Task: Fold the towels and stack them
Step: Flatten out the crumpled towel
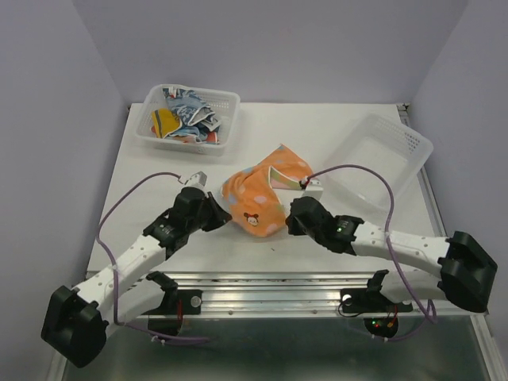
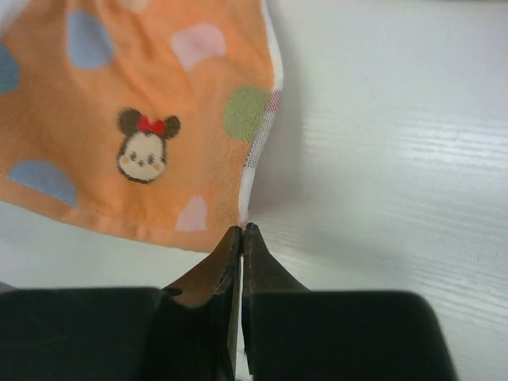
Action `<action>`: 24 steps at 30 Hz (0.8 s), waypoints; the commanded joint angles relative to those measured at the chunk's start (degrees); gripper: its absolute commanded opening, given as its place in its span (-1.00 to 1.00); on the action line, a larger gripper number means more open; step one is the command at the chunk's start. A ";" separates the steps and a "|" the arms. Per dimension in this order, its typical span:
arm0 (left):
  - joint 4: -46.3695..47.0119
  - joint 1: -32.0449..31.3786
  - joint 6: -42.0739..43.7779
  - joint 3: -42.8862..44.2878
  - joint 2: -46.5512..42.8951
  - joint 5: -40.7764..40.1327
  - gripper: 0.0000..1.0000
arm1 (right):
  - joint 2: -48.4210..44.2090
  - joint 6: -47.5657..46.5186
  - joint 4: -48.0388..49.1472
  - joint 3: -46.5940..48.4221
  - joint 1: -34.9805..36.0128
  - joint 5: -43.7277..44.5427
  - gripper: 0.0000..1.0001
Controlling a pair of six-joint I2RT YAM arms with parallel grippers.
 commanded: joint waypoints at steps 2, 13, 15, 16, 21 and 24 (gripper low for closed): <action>6.80 -0.68 0.35 7.09 -9.12 3.37 -1.00 | -11.89 -7.14 8.56 -1.19 -0.20 1.02 -0.99; 10.85 -1.04 0.53 31.24 -9.13 6.71 -1.00 | -23.41 -18.31 2.76 20.85 -0.11 3.22 -0.99; 11.02 -1.12 0.62 34.60 -8.78 8.90 -1.00 | -23.68 -21.13 3.02 24.54 -0.20 0.42 -0.99; 11.02 -1.04 0.70 37.83 -8.34 9.78 -1.00 | -23.51 -21.92 2.76 28.22 -0.20 -0.81 -0.99; 10.76 -1.12 -0.08 45.68 -7.98 16.28 -1.00 | -21.57 -23.86 -1.63 39.58 -0.29 -12.47 -0.99; 10.94 -1.12 -1.14 49.11 -8.60 19.27 -1.00 | -21.22 -23.51 -2.07 44.33 -0.20 -21.18 -0.99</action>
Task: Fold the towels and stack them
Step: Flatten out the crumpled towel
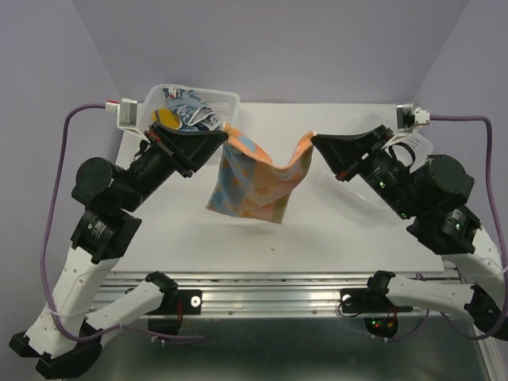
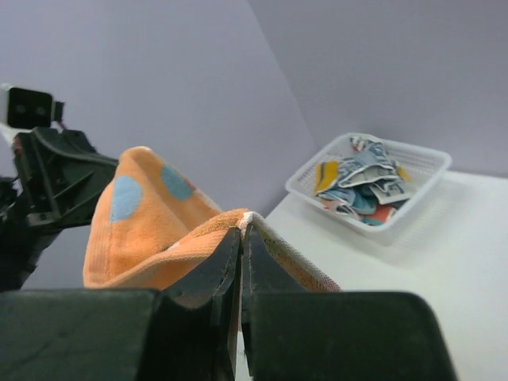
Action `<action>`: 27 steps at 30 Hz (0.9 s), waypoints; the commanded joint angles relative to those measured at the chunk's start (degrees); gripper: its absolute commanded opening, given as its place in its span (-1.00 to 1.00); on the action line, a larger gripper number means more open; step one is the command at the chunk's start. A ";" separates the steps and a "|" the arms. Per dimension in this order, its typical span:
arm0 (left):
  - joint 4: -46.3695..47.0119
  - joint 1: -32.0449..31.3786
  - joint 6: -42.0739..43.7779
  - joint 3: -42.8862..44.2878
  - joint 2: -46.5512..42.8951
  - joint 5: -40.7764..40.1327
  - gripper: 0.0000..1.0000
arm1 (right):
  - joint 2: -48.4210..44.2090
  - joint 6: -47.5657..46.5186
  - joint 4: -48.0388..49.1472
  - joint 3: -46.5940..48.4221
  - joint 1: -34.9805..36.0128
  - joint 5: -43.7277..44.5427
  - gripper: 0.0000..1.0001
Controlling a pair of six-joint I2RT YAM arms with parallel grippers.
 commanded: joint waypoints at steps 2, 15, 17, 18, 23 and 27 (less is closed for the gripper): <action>3.35 -0.29 -1.71 6.58 -1.65 8.72 -1.00 | 1.31 -1.61 -2.53 9.04 -0.20 -18.50 -0.99; 4.15 -0.38 -6.20 -4.56 -10.53 4.79 -1.00 | -1.23 0.68 -1.39 4.50 -0.20 -17.07 -0.99; 4.14 -0.38 -6.46 -8.24 -11.23 0.86 -1.00 | -2.02 -0.11 -0.87 1.68 -0.29 -11.61 -0.99; 4.15 -0.29 -6.55 -9.39 -11.32 -0.56 -1.00 | -2.02 -0.37 -0.61 0.98 -0.11 -7.41 -0.99; 4.58 -0.29 -5.94 -15.19 -8.95 -9.95 -1.00 | 1.65 -2.83 -0.34 -3.24 -0.20 7.63 -0.99; 4.50 0.06 -3.92 -16.61 -3.08 -19.80 -1.00 | 7.55 -6.52 2.81 -5.26 -0.29 22.73 -0.99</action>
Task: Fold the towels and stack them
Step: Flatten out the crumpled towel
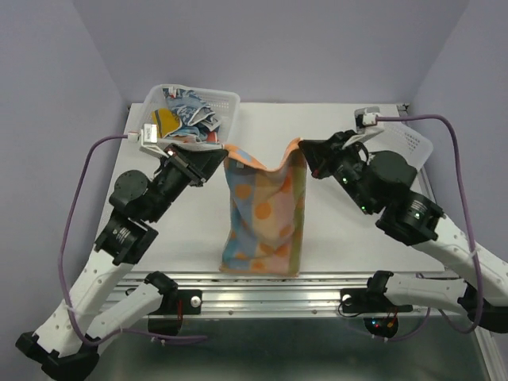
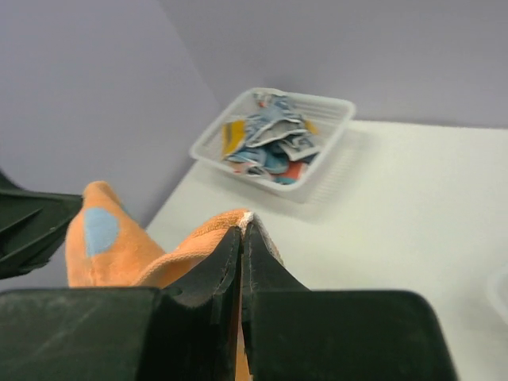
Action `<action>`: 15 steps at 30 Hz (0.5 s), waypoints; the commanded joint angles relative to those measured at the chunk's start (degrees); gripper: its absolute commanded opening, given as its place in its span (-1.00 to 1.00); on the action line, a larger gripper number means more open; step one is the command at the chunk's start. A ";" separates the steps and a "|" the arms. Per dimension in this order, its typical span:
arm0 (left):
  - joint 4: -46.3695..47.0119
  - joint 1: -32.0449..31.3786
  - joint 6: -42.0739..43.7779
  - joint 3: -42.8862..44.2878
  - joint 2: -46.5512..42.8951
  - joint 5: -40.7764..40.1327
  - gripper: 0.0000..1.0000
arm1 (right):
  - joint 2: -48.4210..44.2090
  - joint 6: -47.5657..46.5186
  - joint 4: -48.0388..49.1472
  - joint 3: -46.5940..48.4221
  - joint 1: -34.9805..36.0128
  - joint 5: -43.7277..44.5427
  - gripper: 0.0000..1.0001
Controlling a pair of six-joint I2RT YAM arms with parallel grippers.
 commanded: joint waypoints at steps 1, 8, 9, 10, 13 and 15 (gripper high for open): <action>3.75 0.62 2.58 -0.29 5.20 -13.37 -1.00 | 5.19 -5.91 5.42 -2.97 -0.55 17.85 -0.99; 8.67 7.48 6.36 2.79 20.49 -10.94 -1.00 | 14.07 -6.28 12.19 -4.38 -13.45 11.11 -0.99; 10.33 8.96 6.62 3.31 22.33 -9.45 -1.00 | 15.39 -7.15 14.98 -4.73 -14.86 8.75 -0.99; 10.87 9.59 7.58 3.84 26.09 -8.83 -1.00 | 17.66 -7.16 15.53 -4.73 -16.88 7.94 -0.99; 11.32 11.17 8.73 7.00 32.95 -8.65 -1.00 | 21.28 -7.33 18.43 -4.47 -20.48 3.11 -0.99; 11.49 12.05 9.43 8.94 35.87 -8.73 -1.00 | 25.06 -6.72 19.40 -3.51 -22.60 0.65 -0.99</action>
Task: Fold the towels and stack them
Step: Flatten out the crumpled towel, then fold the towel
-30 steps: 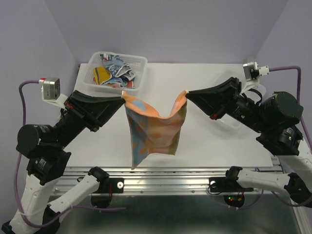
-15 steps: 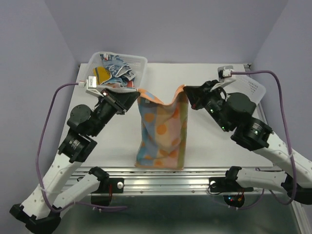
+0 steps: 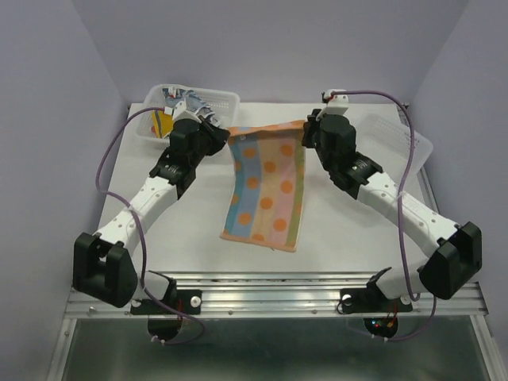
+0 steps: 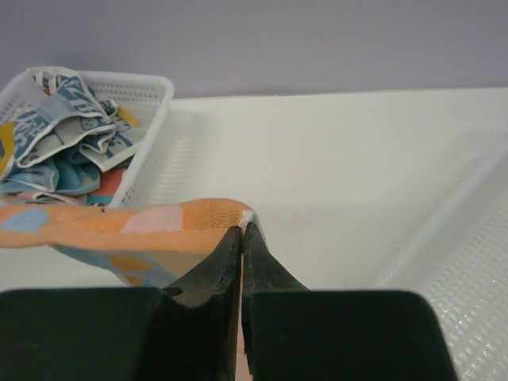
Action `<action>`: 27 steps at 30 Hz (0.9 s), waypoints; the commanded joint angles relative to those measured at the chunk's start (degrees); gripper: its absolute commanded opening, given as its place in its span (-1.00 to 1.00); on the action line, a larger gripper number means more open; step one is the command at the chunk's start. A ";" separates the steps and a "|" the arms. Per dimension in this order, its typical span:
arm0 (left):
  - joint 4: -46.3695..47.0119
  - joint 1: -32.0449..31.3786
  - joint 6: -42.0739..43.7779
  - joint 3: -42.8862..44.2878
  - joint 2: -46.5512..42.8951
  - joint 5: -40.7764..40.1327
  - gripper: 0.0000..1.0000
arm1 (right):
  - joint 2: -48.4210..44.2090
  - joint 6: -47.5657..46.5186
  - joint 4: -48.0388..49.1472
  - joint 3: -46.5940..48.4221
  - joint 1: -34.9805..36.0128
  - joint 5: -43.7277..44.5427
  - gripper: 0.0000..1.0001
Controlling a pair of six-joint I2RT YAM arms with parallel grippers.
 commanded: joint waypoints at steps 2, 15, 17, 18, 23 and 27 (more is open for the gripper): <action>6.20 2.75 4.06 6.85 6.30 0.25 -1.00 | 6.89 -0.51 7.16 1.90 -5.50 -7.96 -0.99; 7.52 4.42 4.86 6.95 15.54 11.24 -1.00 | 10.51 4.49 4.27 -0.03 -8.85 -14.38 -0.99; 8.31 4.42 4.16 3.62 12.82 11.32 -1.00 | 8.94 5.81 2.60 -2.12 -8.85 -16.93 -0.99; 8.31 4.42 4.07 2.47 11.77 11.59 -1.00 | 8.40 6.43 2.16 -3.01 -8.85 -18.85 -0.99; 9.11 4.42 3.36 -7.01 4.65 11.50 -1.00 | 4.89 10.38 2.68 -9.95 -8.76 -24.84 -0.99; 9.45 4.33 2.49 -13.00 1.75 13.08 -1.00 | 1.12 13.81 2.68 -16.62 -8.50 -27.92 -0.99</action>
